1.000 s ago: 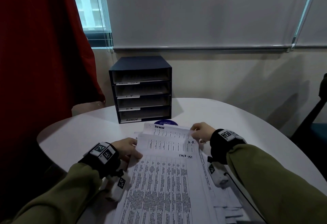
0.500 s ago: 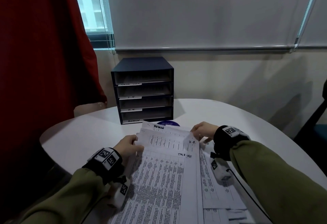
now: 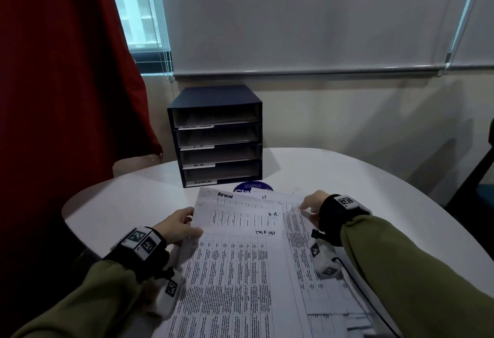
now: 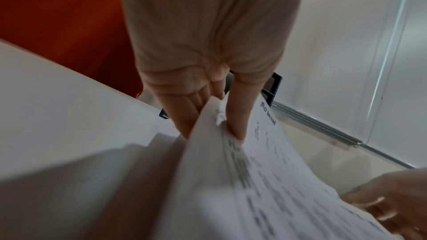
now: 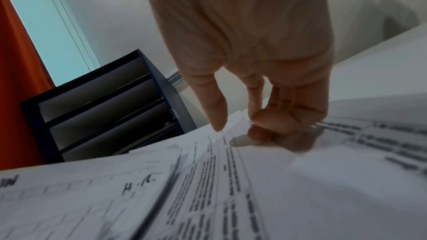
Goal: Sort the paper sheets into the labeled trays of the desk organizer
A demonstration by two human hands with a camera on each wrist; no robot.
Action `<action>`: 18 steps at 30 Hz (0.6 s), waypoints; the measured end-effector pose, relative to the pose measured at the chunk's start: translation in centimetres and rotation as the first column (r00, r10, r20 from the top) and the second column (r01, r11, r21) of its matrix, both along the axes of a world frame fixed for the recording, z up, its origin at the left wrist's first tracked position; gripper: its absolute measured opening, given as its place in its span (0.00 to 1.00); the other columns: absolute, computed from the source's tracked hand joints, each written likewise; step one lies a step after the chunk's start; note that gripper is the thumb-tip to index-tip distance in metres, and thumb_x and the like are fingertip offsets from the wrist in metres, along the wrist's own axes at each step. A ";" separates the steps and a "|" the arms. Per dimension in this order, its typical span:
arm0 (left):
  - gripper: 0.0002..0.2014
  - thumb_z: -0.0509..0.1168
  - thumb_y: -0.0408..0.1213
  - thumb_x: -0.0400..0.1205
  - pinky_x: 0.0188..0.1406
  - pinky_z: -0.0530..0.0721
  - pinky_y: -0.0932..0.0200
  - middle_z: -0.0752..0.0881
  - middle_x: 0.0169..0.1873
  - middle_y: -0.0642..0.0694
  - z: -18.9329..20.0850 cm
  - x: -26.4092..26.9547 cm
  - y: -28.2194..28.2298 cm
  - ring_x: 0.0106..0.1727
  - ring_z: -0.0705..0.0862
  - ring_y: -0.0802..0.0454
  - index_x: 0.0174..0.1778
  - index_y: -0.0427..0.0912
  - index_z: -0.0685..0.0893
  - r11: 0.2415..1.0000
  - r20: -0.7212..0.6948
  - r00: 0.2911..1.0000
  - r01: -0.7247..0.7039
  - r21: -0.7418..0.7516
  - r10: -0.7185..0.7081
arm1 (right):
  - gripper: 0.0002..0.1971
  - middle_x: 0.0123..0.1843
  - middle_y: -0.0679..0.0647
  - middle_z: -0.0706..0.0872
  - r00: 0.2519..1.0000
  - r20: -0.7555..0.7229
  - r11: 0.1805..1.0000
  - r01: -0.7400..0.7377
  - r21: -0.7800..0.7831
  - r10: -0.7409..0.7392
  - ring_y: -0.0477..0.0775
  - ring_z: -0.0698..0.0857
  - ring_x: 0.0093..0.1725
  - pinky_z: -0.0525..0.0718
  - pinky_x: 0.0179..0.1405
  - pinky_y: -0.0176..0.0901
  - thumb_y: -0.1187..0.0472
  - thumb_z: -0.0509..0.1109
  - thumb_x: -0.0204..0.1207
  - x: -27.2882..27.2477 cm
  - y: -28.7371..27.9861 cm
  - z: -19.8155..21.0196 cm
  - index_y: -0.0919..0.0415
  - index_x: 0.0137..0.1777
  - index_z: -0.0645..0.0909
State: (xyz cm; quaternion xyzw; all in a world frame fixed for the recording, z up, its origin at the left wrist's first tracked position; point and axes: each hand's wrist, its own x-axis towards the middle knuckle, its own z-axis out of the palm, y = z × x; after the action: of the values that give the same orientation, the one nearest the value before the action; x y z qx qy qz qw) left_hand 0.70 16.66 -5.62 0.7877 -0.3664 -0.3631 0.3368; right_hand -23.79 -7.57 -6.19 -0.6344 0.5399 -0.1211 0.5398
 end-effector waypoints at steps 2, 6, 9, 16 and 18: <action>0.25 0.65 0.23 0.80 0.47 0.85 0.47 0.81 0.65 0.33 -0.2 0.1 0.1 0.55 0.83 0.39 0.72 0.39 0.70 1.000 -0.032 0.999 -0.002 -0.007 0.002 | 0.10 0.40 0.53 0.77 1.000 0.012 1.000 0.020 0.003 -0.020 0.51 0.77 0.34 0.77 0.29 0.40 0.70 0.68 0.75 0.1 -0.3 -0.3 0.59 0.36 0.72; 0.26 0.65 0.23 0.79 0.48 0.86 0.46 0.81 0.64 0.36 -0.4 0.3 0.2 0.54 0.84 0.40 0.73 0.40 0.70 1.000 -0.051 0.999 0.005 -0.007 -0.005 | 0.12 0.34 0.55 0.76 0.996 0.090 0.999 0.029 -0.038 -0.025 0.54 0.75 0.30 0.75 0.29 0.40 0.73 0.68 0.73 0.3 -0.4 -0.7 0.60 0.34 0.73; 0.25 0.64 0.23 0.80 0.48 0.86 0.46 0.83 0.61 0.40 -0.2 0.3 0.3 0.53 0.85 0.42 0.71 0.44 0.71 1.000 -0.090 0.996 0.015 -0.002 -0.015 | 0.11 0.33 0.60 0.76 0.987 0.160 0.998 0.010 -0.055 -0.001 0.56 0.78 0.32 0.74 0.29 0.39 0.76 0.63 0.75 0.5 0.0 -0.3 0.62 0.36 0.71; 0.21 0.61 0.22 0.81 0.31 0.87 0.59 0.82 0.63 0.34 -0.1 -0.5 -0.3 0.48 0.84 0.44 0.71 0.37 0.71 0.998 -0.156 0.987 -0.049 -0.028 0.044 | 0.11 0.43 0.59 0.72 0.929 0.366 0.993 0.021 0.113 -0.061 0.56 0.71 0.40 0.79 0.55 0.51 0.80 0.54 0.78 1.5 0.1 -0.6 0.65 0.41 0.70; 0.21 0.60 0.22 0.81 0.26 0.86 0.63 0.81 0.65 0.30 -0.4 -0.7 -0.6 0.46 0.83 0.43 0.71 0.32 0.71 0.995 -0.137 0.987 -0.091 -0.030 0.086 | 0.12 0.45 0.58 0.74 0.915 0.401 0.989 -0.011 0.148 -0.050 0.55 0.73 0.42 0.72 0.70 0.49 0.79 0.55 0.79 2.1 0.2 -1.0 0.63 0.41 0.72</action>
State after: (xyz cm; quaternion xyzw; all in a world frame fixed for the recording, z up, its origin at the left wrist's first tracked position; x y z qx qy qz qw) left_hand -0.01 16.02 -6.00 0.7707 -0.3138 -0.3936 0.3907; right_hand -21.72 -7.37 -7.20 -0.5487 0.4306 -0.2145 0.6837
